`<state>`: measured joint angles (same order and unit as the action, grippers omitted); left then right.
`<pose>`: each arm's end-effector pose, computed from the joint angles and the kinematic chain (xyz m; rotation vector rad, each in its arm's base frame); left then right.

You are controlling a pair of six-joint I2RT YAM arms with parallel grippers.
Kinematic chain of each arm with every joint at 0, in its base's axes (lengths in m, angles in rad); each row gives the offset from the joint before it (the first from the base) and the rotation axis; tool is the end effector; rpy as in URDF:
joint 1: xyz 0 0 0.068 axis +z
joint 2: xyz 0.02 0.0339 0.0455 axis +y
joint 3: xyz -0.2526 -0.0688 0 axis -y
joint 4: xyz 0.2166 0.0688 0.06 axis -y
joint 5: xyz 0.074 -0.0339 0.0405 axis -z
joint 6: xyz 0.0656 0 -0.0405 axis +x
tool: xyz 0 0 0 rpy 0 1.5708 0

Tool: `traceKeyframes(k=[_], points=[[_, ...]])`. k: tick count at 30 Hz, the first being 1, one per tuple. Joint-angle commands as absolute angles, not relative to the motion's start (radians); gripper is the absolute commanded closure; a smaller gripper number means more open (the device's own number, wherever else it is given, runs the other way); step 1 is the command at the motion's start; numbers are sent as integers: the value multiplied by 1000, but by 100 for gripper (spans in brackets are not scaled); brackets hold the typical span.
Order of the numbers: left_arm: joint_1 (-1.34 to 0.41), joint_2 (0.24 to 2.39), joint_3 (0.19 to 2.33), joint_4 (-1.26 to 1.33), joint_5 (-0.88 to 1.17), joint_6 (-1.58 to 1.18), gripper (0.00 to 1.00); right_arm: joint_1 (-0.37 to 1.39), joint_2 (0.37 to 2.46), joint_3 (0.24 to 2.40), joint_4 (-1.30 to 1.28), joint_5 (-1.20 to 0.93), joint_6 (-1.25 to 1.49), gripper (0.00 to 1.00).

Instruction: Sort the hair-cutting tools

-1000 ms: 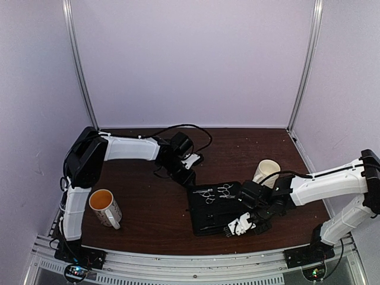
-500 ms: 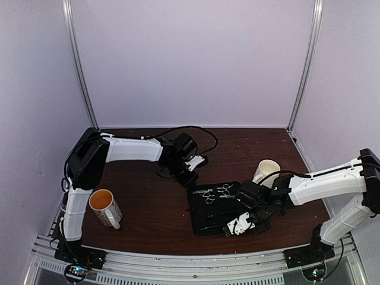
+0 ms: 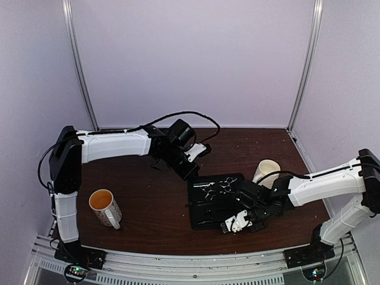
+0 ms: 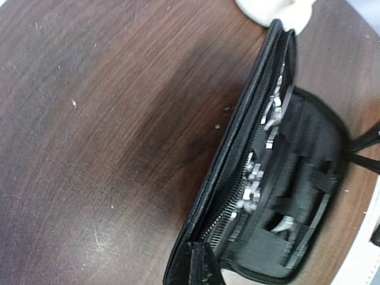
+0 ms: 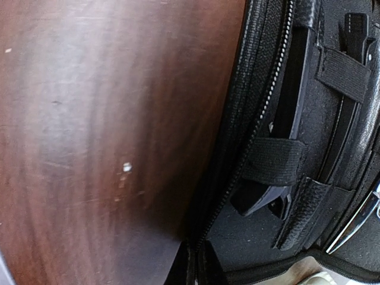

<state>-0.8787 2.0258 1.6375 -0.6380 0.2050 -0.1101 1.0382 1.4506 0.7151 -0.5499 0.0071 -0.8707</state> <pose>0.2614 -0.3363 0.1957 1.0820 2.4691 -0.6009 0.1171 0.1978 0.1295 -2.3301 1.6524 0.0242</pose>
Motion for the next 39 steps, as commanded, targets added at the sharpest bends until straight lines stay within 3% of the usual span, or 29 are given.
traceKeyframes(k=[1, 5, 9, 12, 18, 22, 29, 39], points=[[-919, 1955, 1609, -638, 263, -136, 100, 1034, 1478, 686, -412, 114, -862, 100], [-964, 1922, 1589, -640, 264, -167, 100, 1034, 1479, 676, -376, 170, -858, 99], [-1012, 1910, 1561, -640, 264, -201, 100, 1033, 1457, 666, -349, 208, -856, 92], [-1048, 1895, 1523, -637, 278, -227, 100, 1033, 1419, 652, -356, 233, -863, 82], [-1078, 1896, 1427, -580, 397, -288, 100, 1032, 1289, 624, -457, 159, -872, 75], [-1077, 1938, 1443, -597, 553, -285, 85, 1034, 1184, 640, -602, 87, -873, 72], [-1049, 1846, 1466, -606, 584, -274, 58, 951, 1007, 683, -723, -83, -872, 68], [-939, 1879, 1405, -582, 425, -441, 60, 815, 1264, 855, -599, -252, -828, 75]])
